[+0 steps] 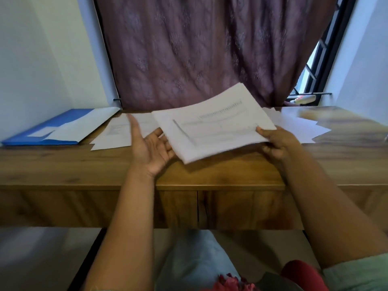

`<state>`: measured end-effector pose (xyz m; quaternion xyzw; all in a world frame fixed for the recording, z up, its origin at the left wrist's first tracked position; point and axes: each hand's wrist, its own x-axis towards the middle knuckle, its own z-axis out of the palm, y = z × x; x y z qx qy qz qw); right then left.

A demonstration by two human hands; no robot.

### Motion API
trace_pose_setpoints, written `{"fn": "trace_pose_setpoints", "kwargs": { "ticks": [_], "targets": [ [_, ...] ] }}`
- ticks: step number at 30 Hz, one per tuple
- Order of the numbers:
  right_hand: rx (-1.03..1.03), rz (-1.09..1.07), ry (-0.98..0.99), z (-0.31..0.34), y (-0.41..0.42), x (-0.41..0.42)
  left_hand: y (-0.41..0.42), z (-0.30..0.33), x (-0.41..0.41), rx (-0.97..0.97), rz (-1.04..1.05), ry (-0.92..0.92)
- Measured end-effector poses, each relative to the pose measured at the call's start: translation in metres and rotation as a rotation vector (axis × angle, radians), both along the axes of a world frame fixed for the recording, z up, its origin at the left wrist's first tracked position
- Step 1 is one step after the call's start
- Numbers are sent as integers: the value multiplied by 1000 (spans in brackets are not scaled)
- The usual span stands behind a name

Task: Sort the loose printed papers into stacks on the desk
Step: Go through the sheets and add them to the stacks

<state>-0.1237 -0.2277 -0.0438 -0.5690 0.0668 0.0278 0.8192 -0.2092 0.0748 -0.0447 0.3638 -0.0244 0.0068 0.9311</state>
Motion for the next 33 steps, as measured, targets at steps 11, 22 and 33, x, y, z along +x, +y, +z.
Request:
{"fn": "trace_pose_setpoints", "kwargs": {
  "ticks": [11,22,33],
  "targets": [
    [-1524,27,-54,9,-26,-25,-1,-13,0,923,265,103],
    [-1707,634,-241,4,29,-43,7,-21,5,1324,623,150],
    [-1740,603,-235,11,39,-40,9,-26,7,1407,742,123]
  ]
}}
